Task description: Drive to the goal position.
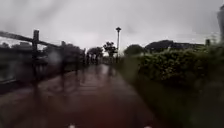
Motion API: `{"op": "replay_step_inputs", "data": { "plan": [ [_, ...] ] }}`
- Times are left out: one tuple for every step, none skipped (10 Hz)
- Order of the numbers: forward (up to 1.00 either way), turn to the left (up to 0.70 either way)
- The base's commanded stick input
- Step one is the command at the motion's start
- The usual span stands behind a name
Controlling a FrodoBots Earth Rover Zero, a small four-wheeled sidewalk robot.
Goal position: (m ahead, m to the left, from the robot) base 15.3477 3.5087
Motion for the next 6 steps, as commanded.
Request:
{"op": "replay_step_inputs", "data": {
  "plan": [
    [1.0, 0.0],
    [1.0, 0.0],
    [1.0, 0.0],
    [1.0, 0.0],
    [1.0, 0.0],
    [1.0, 0.1]
  ]
}}
